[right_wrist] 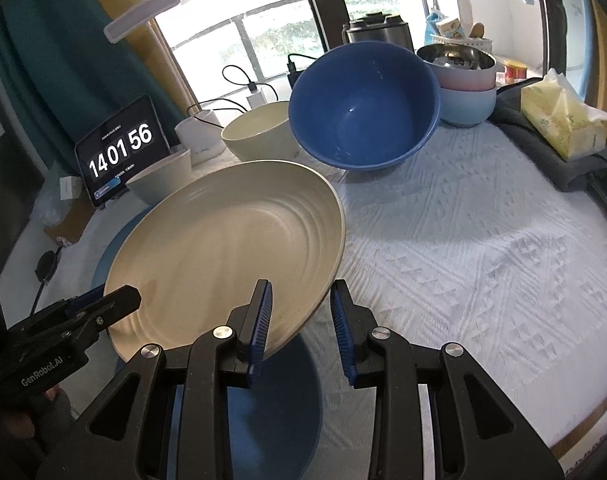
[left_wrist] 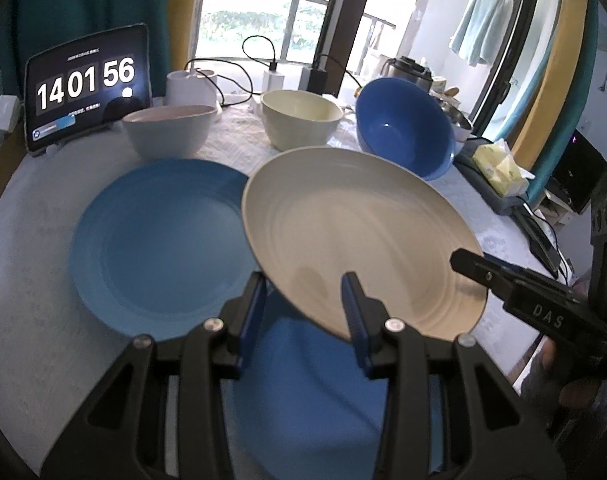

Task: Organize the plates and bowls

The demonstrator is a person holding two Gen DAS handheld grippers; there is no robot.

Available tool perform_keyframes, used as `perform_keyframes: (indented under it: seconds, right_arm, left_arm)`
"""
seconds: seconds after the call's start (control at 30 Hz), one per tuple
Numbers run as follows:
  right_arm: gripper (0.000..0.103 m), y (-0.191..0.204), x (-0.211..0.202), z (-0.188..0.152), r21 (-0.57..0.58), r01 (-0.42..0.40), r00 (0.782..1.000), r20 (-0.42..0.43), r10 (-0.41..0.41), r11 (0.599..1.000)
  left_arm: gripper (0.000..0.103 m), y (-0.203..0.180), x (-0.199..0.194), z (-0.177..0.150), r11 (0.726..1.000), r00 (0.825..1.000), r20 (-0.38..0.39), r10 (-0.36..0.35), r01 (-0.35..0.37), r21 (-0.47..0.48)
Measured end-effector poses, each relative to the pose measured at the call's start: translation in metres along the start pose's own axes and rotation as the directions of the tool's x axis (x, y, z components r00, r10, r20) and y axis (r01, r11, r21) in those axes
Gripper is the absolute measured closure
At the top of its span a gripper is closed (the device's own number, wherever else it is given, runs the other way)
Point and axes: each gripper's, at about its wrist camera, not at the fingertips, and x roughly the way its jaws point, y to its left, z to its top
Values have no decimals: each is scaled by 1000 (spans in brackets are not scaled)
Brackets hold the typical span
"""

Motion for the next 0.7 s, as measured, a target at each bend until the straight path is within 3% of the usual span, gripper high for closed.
perform_keyframes:
  seconds: [0.7]
  right_arm:
    - [70, 25, -38, -38, -26, 28, 999, 24, -28, 999]
  left_arm:
    - [63, 5, -38, -43, 1000, 1000, 10, -15, 15, 12]
